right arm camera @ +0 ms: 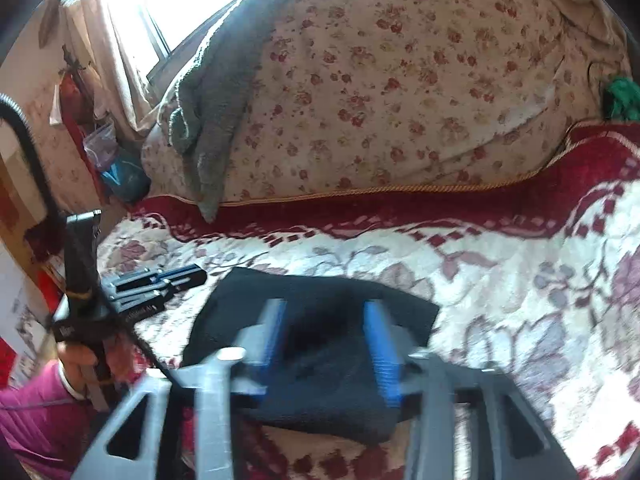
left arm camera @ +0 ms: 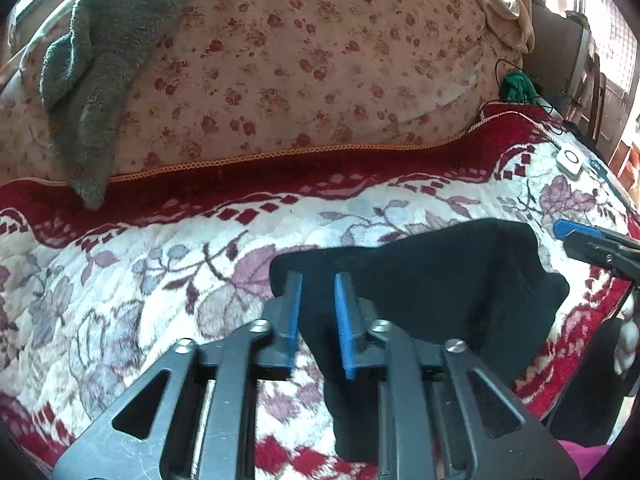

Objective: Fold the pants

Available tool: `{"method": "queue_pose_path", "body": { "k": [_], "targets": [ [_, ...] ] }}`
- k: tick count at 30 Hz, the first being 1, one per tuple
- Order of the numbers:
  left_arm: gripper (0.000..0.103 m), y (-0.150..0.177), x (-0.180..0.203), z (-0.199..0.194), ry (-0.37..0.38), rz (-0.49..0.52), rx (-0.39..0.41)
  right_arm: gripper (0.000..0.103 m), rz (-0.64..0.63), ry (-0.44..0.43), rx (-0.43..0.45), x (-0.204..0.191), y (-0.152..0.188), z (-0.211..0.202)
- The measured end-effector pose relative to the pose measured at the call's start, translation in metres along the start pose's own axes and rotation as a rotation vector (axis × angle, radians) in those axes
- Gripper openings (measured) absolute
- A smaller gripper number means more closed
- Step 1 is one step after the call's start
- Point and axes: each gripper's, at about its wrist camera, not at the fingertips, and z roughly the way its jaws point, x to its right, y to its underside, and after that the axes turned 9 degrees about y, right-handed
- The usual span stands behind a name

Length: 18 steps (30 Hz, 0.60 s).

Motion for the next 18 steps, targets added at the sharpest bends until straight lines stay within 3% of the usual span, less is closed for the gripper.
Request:
{"method": "queue_pose_path", "body": {
  "k": [2, 9, 13, 18],
  "targets": [
    [0.049, 0.006, 0.002, -0.002, 0.013, -0.028, 0.008, 0.057, -0.003, 0.005, -0.023, -0.002, 0.005, 0.005],
    [0.050, 0.016, 0.005, -0.001, -0.010, -0.077, 0.008, 0.057, 0.025, 0.061, -0.070, 0.011, 0.016, 0.018],
    [0.051, 0.020, 0.004, 0.005, -0.003, -0.111, -0.010, 0.070, 0.035, 0.103, -0.087, 0.022, 0.019, 0.023],
    [0.051, 0.023, 0.002, 0.011, 0.005, -0.142, -0.020, 0.070, 0.080, 0.078, -0.119, 0.033, 0.024, 0.032]
  ]
}}
